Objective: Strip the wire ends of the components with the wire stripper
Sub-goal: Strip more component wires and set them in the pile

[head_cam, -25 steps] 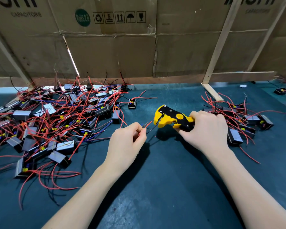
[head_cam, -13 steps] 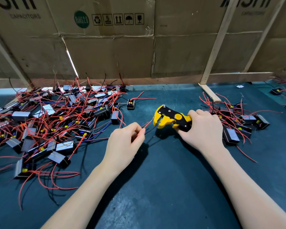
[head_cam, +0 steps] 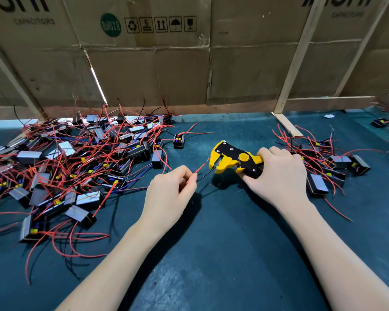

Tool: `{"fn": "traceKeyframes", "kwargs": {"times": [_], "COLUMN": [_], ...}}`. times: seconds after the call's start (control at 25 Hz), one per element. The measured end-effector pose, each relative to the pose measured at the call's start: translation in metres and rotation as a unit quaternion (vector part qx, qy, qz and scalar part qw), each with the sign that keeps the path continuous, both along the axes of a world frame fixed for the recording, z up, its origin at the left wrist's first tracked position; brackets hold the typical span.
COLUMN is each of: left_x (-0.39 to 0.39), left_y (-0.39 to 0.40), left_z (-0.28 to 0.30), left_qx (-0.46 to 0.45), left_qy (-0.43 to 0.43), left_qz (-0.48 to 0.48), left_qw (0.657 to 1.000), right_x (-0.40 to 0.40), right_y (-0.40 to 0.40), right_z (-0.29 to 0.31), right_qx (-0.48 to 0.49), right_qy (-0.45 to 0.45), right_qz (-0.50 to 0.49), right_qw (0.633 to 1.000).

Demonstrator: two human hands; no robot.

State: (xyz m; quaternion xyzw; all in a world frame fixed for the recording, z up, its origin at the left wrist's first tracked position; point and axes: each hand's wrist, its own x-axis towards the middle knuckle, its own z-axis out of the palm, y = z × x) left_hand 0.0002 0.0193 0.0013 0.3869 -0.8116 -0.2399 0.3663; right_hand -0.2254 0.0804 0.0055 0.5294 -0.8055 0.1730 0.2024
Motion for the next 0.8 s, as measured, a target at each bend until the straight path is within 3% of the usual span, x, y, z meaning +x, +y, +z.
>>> {"fn": "traceKeyframes", "kwargs": {"times": [0.8], "left_x": [-0.0021], "left_y": [0.0011], "left_z": [-0.0011], "left_qx": [-0.014], "left_qy": [-0.01], "left_qz": [-0.002], "left_qw": [1.0], "right_x": [0.008], "right_y": [0.0036], "right_z": [0.0069], "right_qx": [0.003], "right_qy": [0.009], "right_qz": [0.024], "right_qw": [1.0]}}
